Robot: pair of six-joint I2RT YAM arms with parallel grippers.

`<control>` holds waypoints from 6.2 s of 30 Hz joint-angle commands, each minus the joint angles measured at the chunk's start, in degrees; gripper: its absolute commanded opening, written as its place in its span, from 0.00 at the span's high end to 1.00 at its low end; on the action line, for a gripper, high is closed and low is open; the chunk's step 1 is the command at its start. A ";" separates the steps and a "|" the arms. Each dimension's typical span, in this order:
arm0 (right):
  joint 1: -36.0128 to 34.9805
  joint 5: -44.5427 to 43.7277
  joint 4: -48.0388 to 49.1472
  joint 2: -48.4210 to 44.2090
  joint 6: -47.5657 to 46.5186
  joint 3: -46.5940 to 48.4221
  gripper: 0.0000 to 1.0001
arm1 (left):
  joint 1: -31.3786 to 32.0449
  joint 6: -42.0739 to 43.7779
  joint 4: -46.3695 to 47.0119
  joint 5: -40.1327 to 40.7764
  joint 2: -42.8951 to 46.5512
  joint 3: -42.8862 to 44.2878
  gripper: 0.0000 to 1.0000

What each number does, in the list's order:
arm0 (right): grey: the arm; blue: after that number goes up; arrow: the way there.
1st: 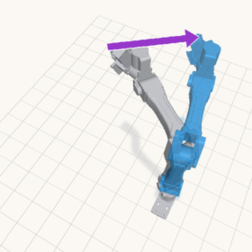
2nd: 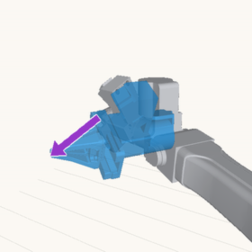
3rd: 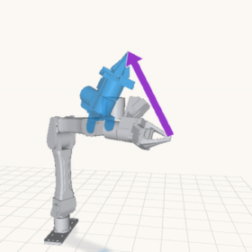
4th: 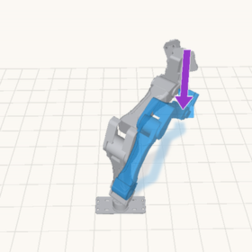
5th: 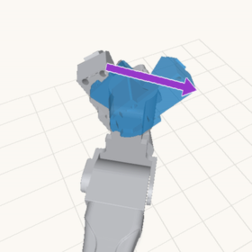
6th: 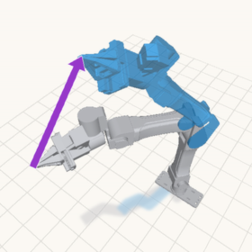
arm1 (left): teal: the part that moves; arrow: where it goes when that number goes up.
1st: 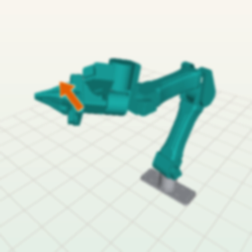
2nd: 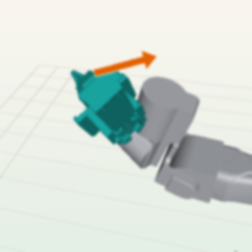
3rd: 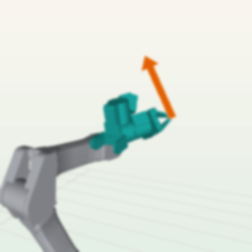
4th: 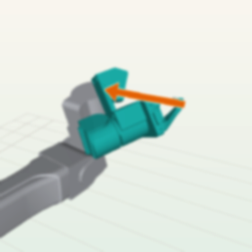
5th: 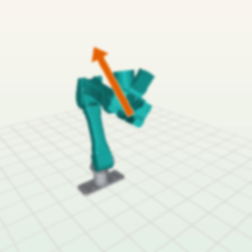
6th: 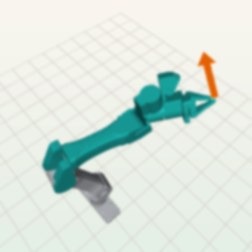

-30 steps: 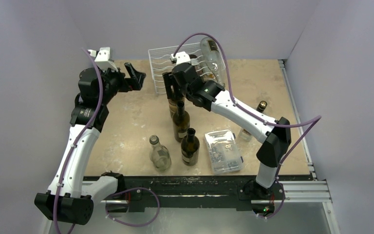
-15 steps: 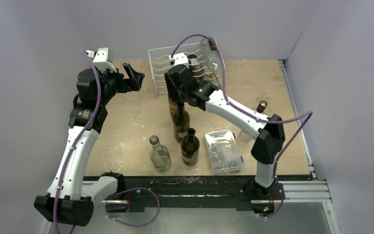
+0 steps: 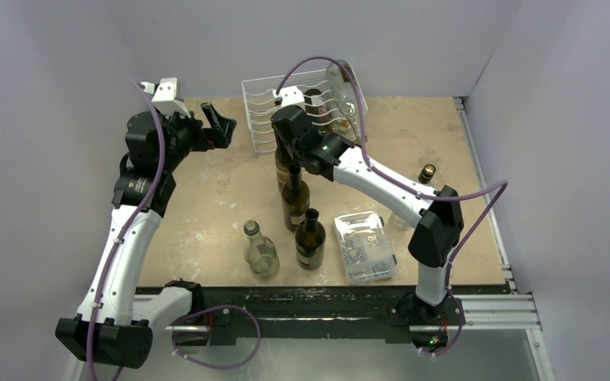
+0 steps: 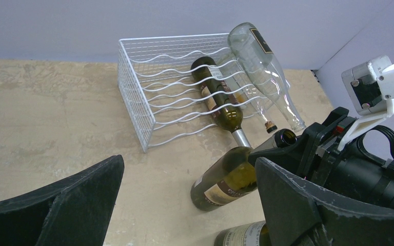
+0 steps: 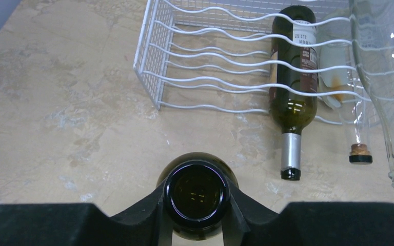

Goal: Put the wine bottle on the wine rack

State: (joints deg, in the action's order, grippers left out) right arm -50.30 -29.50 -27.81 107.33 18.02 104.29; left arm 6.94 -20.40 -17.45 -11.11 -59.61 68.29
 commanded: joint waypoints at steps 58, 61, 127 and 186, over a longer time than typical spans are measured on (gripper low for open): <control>13.11 15.80 60.23 -24.79 56.80 -34.64 1.00 | -0.99 -3.16 1.36 -0.19 2.78 1.97 0.00; 13.14 13.63 64.46 -23.30 60.69 -35.94 1.00 | -1.69 -4.38 1.96 0.26 3.46 1.25 0.00; 6.57 17.15 104.76 -1.43 79.36 -35.00 1.00 | -11.94 -62.50 81.00 -13.82 -15.12 -25.90 0.02; 11.61 27.46 31.09 -29.81 1.99 -35.67 0.10 | -12.35 -72.14 86.19 -19.66 -21.63 -22.80 1.00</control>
State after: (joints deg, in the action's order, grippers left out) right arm -38.65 -2.07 11.88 80.23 37.47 61.12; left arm -5.02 -92.33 64.03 -31.77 -83.46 42.44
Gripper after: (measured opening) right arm 0.898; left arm 0.738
